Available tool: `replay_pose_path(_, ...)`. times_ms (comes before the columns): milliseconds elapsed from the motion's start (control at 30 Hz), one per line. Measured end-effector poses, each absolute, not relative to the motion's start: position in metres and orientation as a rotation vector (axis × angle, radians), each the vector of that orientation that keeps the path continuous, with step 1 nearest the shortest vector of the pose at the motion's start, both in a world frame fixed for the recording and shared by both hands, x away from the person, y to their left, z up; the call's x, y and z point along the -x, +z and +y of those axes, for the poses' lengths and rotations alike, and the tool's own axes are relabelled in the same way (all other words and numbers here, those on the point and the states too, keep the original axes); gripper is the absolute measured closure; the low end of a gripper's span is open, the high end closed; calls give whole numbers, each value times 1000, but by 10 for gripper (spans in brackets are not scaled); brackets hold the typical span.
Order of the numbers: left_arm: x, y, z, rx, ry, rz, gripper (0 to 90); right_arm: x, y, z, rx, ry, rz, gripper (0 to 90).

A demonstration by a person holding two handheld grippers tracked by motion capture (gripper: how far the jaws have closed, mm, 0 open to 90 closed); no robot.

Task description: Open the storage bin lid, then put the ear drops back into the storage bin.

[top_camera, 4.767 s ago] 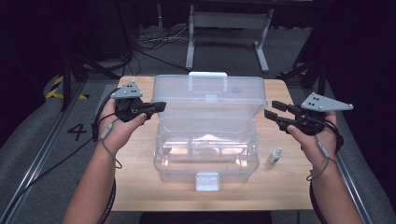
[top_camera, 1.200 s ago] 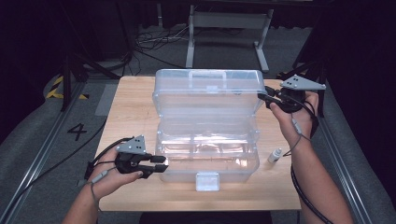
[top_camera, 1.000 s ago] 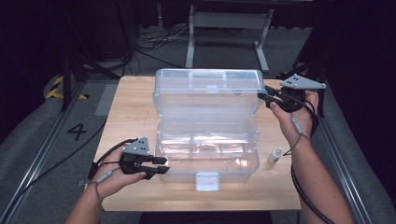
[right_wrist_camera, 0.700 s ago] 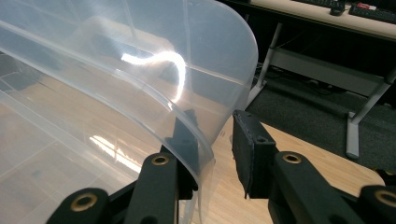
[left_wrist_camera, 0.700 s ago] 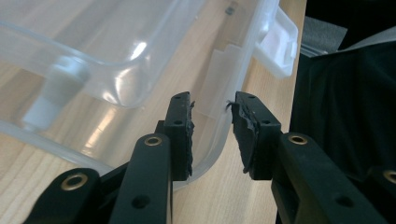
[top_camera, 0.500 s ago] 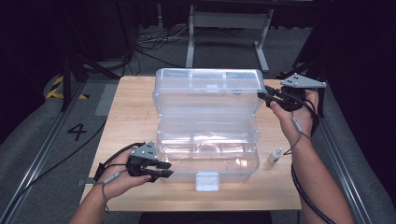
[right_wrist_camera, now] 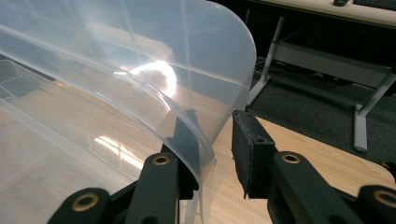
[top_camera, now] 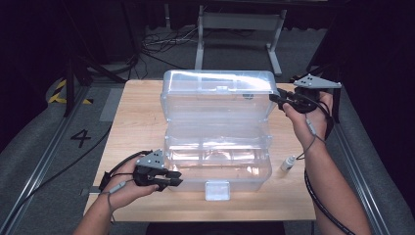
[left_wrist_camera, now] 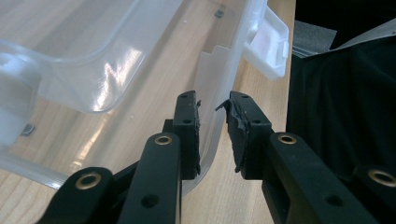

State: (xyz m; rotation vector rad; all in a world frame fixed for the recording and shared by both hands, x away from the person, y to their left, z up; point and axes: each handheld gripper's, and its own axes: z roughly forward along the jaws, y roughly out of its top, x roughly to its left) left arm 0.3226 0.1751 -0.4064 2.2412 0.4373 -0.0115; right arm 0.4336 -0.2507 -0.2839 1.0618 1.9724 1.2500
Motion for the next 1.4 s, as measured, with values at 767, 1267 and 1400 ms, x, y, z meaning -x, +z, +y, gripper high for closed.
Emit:
replay_pose_path(767,-324,-407,176,-2235,-33,434,747,-455,-281,-251,-1124,1264,1993,721)
replay_pose_path(1267,-325,-407,176,-2224,-37,445,745,-464,-278,-254,-1053,1318,1936,830)
replay_pose_path(1400,-324,-408,176,-2223,-34,445,744,-473,-278,-252,-1043,1260,1931,847)
